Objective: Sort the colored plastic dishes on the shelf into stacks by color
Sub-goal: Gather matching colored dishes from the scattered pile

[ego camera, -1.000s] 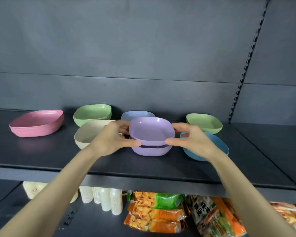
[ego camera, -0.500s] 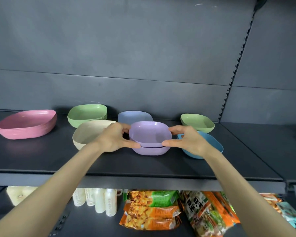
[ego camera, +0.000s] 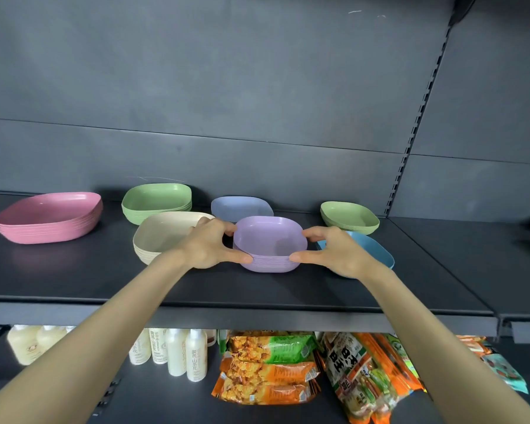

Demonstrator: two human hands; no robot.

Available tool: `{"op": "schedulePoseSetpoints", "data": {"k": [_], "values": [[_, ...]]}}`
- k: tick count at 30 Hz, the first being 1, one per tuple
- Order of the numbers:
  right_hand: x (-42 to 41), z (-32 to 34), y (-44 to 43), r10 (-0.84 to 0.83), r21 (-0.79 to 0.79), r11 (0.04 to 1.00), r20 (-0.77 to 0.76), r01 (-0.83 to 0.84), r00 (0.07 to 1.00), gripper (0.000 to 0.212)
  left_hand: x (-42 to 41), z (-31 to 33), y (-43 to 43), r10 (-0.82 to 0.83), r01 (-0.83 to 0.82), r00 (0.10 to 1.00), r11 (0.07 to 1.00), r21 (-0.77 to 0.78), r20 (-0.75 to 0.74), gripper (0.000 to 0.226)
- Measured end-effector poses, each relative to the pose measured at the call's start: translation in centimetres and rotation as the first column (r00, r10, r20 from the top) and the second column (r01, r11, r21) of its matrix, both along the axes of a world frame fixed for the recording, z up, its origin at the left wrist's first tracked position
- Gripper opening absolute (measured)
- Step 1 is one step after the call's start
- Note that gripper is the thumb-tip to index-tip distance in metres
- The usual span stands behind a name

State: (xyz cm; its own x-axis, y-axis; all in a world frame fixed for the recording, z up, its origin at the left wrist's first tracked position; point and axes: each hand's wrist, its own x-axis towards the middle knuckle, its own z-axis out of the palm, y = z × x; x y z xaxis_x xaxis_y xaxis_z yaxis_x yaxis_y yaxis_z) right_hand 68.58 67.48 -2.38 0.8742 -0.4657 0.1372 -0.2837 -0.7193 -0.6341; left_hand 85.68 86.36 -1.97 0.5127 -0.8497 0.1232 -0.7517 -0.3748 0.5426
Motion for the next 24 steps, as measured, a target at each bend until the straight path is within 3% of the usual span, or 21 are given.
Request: {"op": "schedulePoseSetpoints", "data": {"k": [5,8,11,17,24], "values": [[-0.2,0.6,0.5,-0.011,-0.058,0.998,-0.058,0.007,0.998,0.071,-0.7,0.5,0.3,0.043,-0.045,0.997,0.998,0.034,0.067,0.045],[-0.5,1.4,0.6,-0.006,-0.082,0.997,-0.061,0.001,0.998,0.059,-1.0,0.8,0.4,0.067,-0.068,0.994,0.998,0.018,0.086,0.066],[-1.4,2.7,0.4,-0.047,-0.131,0.99,-0.043,0.041,0.998,0.055,-1.9,2.0,0.3,0.06,-0.058,0.993,0.998,-0.027,0.1,0.069],[-5.1,6.9,-1.6,-0.151,-0.357,0.922,0.02,0.148,0.988,0.062,-5.8,6.4,-2.8,-0.034,0.017,0.925,0.999,0.049,0.379,0.063],[-14.0,11.2,-5.4,-0.262,-0.482,0.837,0.061,0.259,0.963,0.065,-13.8,10.8,-8.8,-0.109,0.142,0.82,0.99,-0.015,0.562,0.068]]}}
